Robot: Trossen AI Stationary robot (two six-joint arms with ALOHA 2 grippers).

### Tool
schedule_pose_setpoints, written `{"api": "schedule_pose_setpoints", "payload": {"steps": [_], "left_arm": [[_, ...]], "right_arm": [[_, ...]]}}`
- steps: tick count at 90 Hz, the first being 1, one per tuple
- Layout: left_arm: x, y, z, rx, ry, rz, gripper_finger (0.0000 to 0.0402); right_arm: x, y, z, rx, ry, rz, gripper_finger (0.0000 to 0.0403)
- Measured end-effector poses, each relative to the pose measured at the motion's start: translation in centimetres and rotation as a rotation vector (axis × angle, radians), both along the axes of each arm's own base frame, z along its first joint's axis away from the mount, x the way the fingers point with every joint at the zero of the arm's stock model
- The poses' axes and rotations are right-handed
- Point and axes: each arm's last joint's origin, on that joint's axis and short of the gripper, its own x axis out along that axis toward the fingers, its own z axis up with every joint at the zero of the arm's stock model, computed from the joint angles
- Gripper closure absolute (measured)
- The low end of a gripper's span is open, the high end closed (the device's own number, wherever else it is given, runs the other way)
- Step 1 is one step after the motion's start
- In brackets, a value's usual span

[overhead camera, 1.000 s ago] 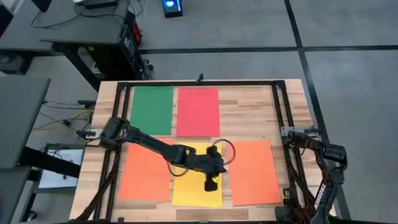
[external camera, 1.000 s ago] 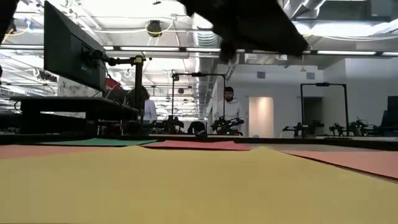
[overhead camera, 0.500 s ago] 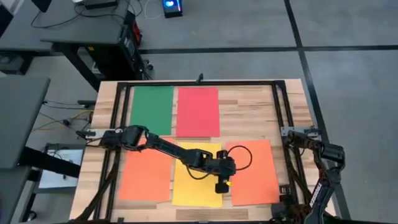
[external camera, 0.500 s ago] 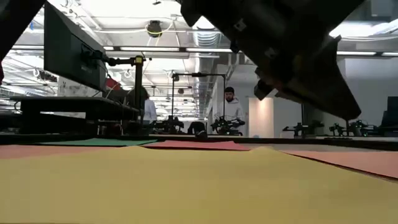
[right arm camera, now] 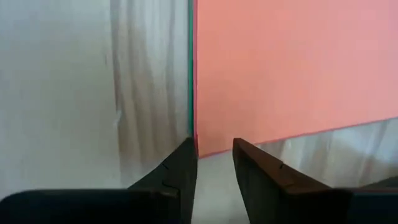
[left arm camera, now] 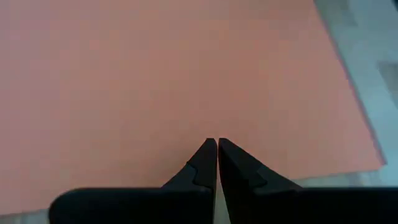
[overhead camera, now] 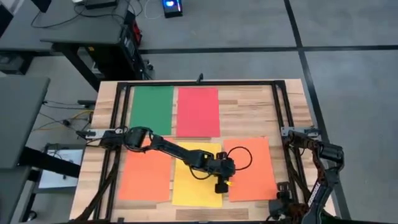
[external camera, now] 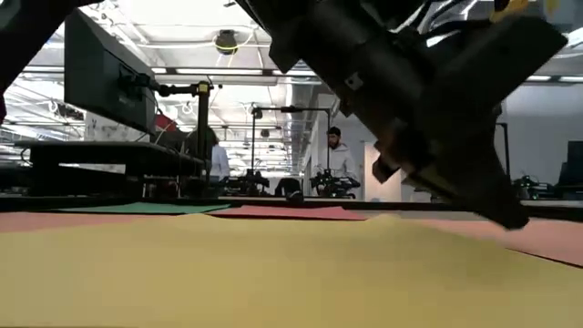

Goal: Organize paper
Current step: Stack the orange paper on top of the orange paper

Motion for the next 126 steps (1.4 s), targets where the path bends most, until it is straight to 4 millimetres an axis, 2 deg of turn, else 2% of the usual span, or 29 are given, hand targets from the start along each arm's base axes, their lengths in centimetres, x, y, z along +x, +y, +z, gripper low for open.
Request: {"api": "schedule_pose_setpoints", "payload": {"steps": [19, 45, 73, 126], "left_arm": [[0.0, 0.0, 0.0, 0.001, 0.003, 0.0, 0.0402], [0.3, -0.1, 0.2, -0.017, -0.036, -0.008, 0.0402], [0.3, -0.1, -0.6, -0.027, -0.017, -0.018, 0.0402], [0.0, 0.5, -1.2, -0.03, 0.058, -0.007, 0.0402]], "right_arm": [[0.0, -0.1, 0.0, -0.014, 0.003, -0.007, 0.031], [-0.5, 0.6, -0.1, 0.054, 0.027, 0.024, 0.031], [-0.6, -0.3, -1.3, 0.042, 0.033, 0.043, 0.031], [0.4, -1.0, -1.5, 0.0, 0.057, 0.038, 0.031]]}}
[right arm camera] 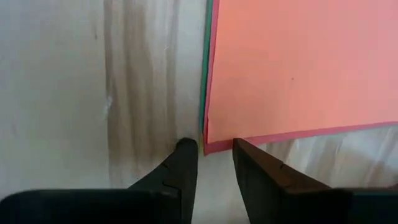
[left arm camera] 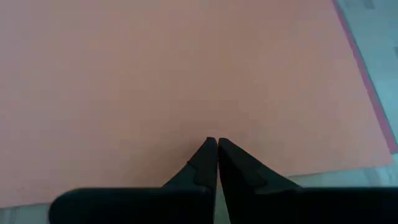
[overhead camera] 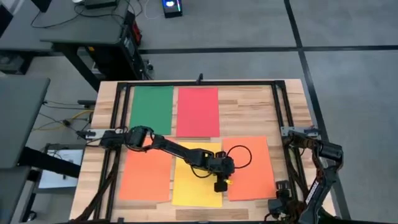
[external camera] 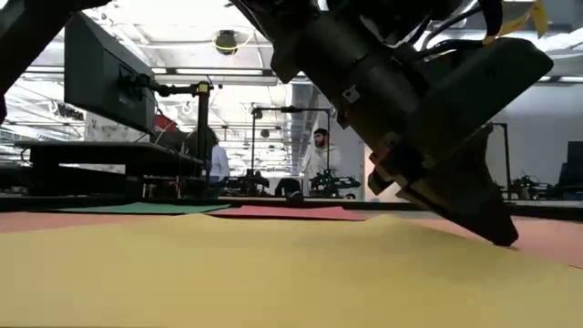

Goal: Organize paper
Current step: Stack the orange paper on top of the orange paper

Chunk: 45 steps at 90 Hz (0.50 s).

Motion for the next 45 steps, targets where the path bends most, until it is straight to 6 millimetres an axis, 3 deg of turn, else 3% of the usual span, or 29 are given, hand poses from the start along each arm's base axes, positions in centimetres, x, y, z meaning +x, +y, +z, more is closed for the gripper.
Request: {"api": "schedule_pose_setpoints", "payload": {"steps": [45], "left_arm": [[-0.04, 0.01, -0.06, 0.002, 0.004, -0.004, 0.0402]], "right_arm": [[0.11, -0.17, -0.09, -0.031, -0.047, 0.015, 0.0351]]}}
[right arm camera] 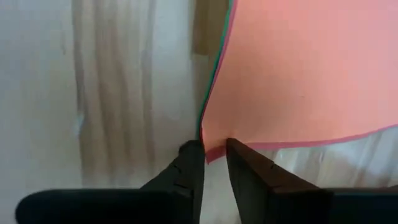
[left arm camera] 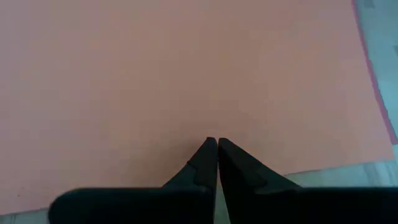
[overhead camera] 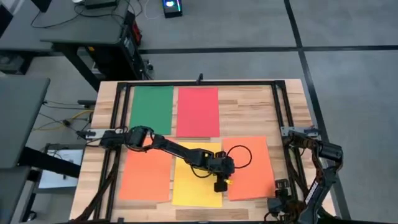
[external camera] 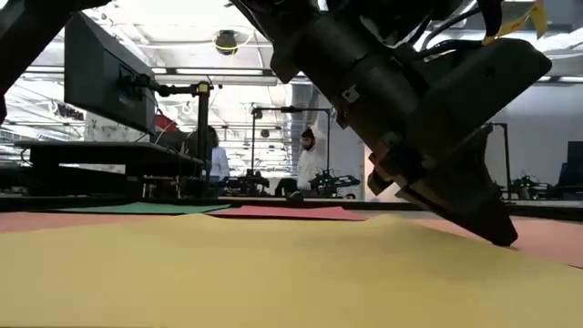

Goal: Organize paper
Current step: Stack the orange paper on top of the orange paper

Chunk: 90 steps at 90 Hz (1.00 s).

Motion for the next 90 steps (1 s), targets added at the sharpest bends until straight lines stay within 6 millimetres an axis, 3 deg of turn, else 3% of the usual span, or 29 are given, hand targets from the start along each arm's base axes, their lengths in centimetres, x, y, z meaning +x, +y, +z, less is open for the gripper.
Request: {"api": "schedule_pose_setpoints", "payload": {"steps": [39, 90], "left_arm": [[0.0, 0.0, 0.0, 0.002, 0.004, 0.0, 0.0402], [0.0, 0.1, -0.1, 0.003, 0.009, 0.001, 0.0402]], "right_arm": [[0.7, 0.6, 1.5, -0.027, -0.111, -0.032, 0.0377], [2.6, 0.6, 1.5, 0.031, -0.197, -0.097, 0.0298]]}}
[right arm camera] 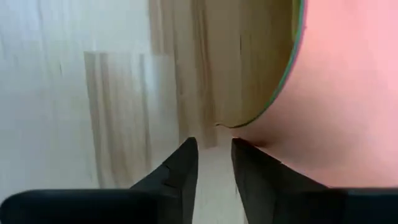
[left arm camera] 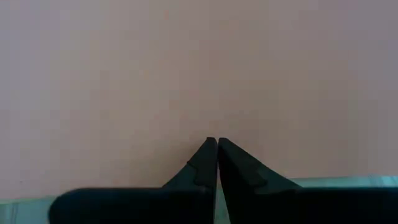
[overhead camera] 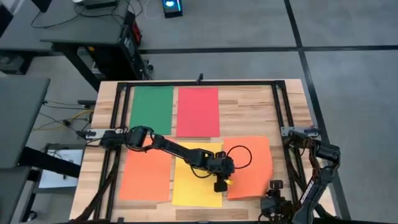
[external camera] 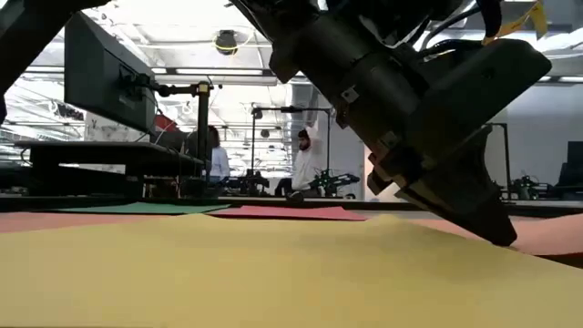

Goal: Organize paper
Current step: Stack the orange paper on top of the orange paper

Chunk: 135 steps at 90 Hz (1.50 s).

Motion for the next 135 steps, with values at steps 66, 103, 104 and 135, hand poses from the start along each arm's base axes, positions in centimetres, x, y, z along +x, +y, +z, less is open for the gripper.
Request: {"api": "schedule_pose_setpoints", "payload": {"steps": [66, 103, 104, 135], "left_arm": [[-0.1, 0.1, -0.1, 0.004, 0.016, 0.001, 0.0402], [-0.1, 0.1, -0.2, 0.005, 0.019, 0.002, 0.0402], [-0.1, 0.1, -0.2, 0.005, 0.02, 0.002, 0.0402], [-0.1, 0.5, -0.2, 0.007, 0.031, 0.008, 0.0402]], "right_arm": [[0.9, -2.2, 0.7, -0.109, -0.139, -0.34, 0.0163], [1.8, -3.8, 1.7, -0.241, -0.116, -0.415, 0.0169], [1.8, -3.8, 1.7, -0.242, -0.116, -0.415, 0.017], [2.1, -4.0, 2.8, -0.29, -0.108, -0.407, 0.018]]}}
